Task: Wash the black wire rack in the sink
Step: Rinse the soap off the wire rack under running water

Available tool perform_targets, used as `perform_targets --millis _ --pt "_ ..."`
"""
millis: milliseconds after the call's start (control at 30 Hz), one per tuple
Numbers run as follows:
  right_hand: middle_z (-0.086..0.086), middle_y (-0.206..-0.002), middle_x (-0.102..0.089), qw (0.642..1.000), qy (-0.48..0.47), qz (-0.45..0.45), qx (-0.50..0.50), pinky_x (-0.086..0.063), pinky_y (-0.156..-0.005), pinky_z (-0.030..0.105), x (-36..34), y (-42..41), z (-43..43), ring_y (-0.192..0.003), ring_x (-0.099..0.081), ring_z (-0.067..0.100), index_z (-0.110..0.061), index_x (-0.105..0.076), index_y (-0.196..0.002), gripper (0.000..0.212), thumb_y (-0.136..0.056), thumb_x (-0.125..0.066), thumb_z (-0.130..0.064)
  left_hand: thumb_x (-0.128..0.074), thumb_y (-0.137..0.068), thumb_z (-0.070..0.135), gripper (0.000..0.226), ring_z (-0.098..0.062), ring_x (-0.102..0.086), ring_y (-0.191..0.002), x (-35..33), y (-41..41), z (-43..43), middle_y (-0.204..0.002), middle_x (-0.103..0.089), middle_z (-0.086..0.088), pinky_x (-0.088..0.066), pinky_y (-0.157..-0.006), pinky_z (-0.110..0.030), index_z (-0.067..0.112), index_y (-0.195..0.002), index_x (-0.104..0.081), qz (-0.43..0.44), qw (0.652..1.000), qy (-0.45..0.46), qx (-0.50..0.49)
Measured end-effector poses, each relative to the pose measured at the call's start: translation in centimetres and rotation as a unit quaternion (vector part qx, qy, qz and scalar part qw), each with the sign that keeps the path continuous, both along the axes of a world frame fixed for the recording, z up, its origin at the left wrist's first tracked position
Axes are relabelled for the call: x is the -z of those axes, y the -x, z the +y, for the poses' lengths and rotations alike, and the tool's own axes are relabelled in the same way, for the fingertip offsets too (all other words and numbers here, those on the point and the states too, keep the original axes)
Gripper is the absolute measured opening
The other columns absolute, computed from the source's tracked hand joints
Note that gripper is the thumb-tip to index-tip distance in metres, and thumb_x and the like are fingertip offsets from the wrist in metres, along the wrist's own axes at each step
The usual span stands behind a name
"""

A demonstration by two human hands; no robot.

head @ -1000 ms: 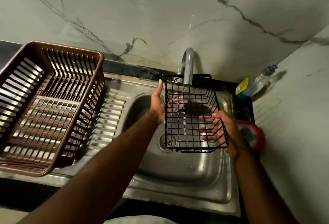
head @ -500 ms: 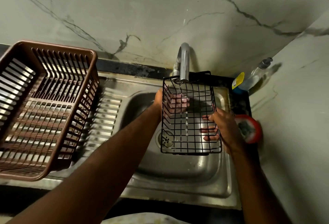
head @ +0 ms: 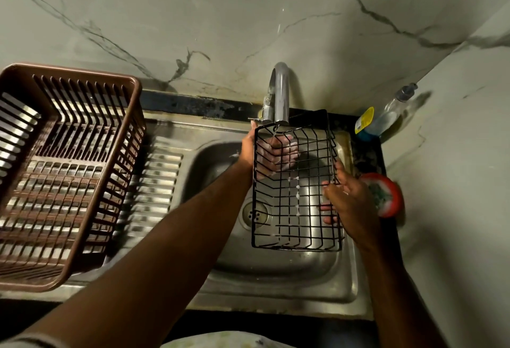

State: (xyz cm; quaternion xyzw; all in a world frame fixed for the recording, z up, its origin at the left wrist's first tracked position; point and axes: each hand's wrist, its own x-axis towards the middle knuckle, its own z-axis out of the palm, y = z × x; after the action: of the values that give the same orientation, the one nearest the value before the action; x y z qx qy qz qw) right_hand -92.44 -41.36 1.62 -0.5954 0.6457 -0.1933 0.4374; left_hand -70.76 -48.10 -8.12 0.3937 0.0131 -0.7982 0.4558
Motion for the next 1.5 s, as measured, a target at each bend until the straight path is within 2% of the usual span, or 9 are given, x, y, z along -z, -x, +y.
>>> perform_targets --millis 267,433,533,900,1033,1133,1233,1367,1500 --pt "0.015 -0.109 -0.066 0.995 0.037 0.035 0.081 -0.06 -0.076 0.057 0.1 -0.9 0.2 -0.096 -0.067 0.03 -0.038 -0.035 -0.151 0.088 -0.069 -0.051 -0.066 -0.031 -0.109 0.036 0.066 -0.027 -0.076 -0.08 3.5 1.4 -1.7 -0.083 -0.077 -0.015 -0.061 -0.073 -0.037 0.008 -0.079 -0.082 0.027 0.993 0.008 0.116" --pt "0.007 -0.105 -0.058 0.989 0.075 0.105 0.076 -0.055 -0.089 0.047 -0.4 -1.4 0.1 -0.104 -0.061 0.03 -0.033 -0.027 -0.155 0.097 -0.067 -0.044 -0.07 -0.035 -0.101 0.018 0.047 -0.043 -0.065 -0.118 3.1 2.1 -2.3 -0.124 -0.067 -0.029 -0.054 -0.1 -0.05 -0.01 -0.128 -0.062 -0.087 0.993 0.019 0.078" --pt "0.016 -0.127 -0.063 0.984 0.091 0.124 0.086 -0.053 -0.096 0.053 -0.5 -1.5 0.2 -0.12 -0.058 0.035 -0.029 -0.025 -0.156 0.093 -0.073 -0.051 -0.064 -0.039 -0.095 0.024 0.049 -0.044 -0.062 -0.119 3.6 2.9 -1.7 -0.124 -0.067 -0.029 -0.042 -0.112 -0.052 -0.007 -0.119 -0.07 -0.147 0.985 0.046 0.083" --pt "0.012 -0.149 -0.046 0.983 0.103 0.127 0.087 -0.045 -0.103 0.045 -1.1 -0.3 0.2 -0.134 -0.046 0.03 -0.027 -0.031 -0.156 0.08 -0.087 -0.07 -0.039 -0.048 -0.101 -0.002 0.021 -0.006 -0.062 -0.06 3.7 1.6 -3.4 -0.086 -0.062 -0.005 -0.053 -0.055 -0.014 0.001 -0.111 -0.067 -0.254 0.967 -0.007 0.0" --pt "0.012 -0.149 -0.044 0.982 0.126 0.105 0.089 -0.046 -0.105 0.046 -1.9 -0.6 0.8 -0.133 -0.046 0.029 -0.023 -0.036 -0.154 0.074 -0.088 -0.071 -0.029 -0.037 -0.105 -0.001 0.042 -0.031 -0.065 -0.118 3.0 1.2 -3.4 -0.131 -0.065 -0.02 -0.04 -0.111 -0.03 -0.008 -0.146 -0.044 -0.254 0.966 -0.013 -0.04" --pt "0.012 -0.147 -0.045 0.982 0.141 0.107 0.072 -0.048 -0.104 0.047 -2.3 -0.8 1.2 -0.131 -0.048 0.028 -0.025 -0.037 -0.153 0.079 -0.082 -0.065 -0.045 -0.034 -0.108 0.009 0.043 -0.034 -0.04 -0.143 1.9 1.8 -4.4 -0.152 -0.045 -0.024 -0.031 -0.117 -0.035 -0.004 -0.149 -0.042 -0.245 0.963 -0.053 -0.103" --pt "0.013 -0.144 -0.047 0.984 0.132 0.104 0.064 -0.049 -0.101 0.041 -2.4 -0.8 1.4 -0.128 -0.049 0.028 -0.028 -0.037 -0.153 0.085 -0.073 -0.056 -0.051 -0.037 -0.108 0.025 0.031 -0.015 -0.064 -0.085 1.3 1.4 -4.8 -0.093 -0.064 0.0 -0.05 -0.079 -0.026 0.013 -0.115 -0.064 -0.187 0.971 -0.089 -0.117" --pt "0.008 -0.145 -0.051 0.991 0.089 0.053 0.081 -0.054 -0.094 0.056 -1.5 -1.0 1.5 -0.12 -0.058 0.035 -0.039 -0.034 -0.152 0.092 -0.067 -0.052 -0.067 -0.029 -0.105 0.031 0.042 -0.006 -0.041 -0.04 1.9 0.8 -4.6 -0.051 -0.047 0.008 -0.025 -0.039 -0.018 0.017 -0.076 -0.056 -0.11 0.993 -0.029 0.004" --pt "0.002 -0.133 -0.062 0.991 0.08 0.047 0.093 -0.057 -0.087 0.053 -0.8 -1.2 0.7 -0.1 -0.06 0.025 -0.039 -0.039 -0.149 0.088 -0.067 -0.051 -0.068 -0.025 -0.103 0.04 0.051 -0.019 -0.067 -0.065 2.2 0.9 -4.2 -0.074 -0.073 -0.006 -0.05 -0.067 -0.03 0.012 -0.092 -0.067 -0.09 0.995 0.005 0.051"
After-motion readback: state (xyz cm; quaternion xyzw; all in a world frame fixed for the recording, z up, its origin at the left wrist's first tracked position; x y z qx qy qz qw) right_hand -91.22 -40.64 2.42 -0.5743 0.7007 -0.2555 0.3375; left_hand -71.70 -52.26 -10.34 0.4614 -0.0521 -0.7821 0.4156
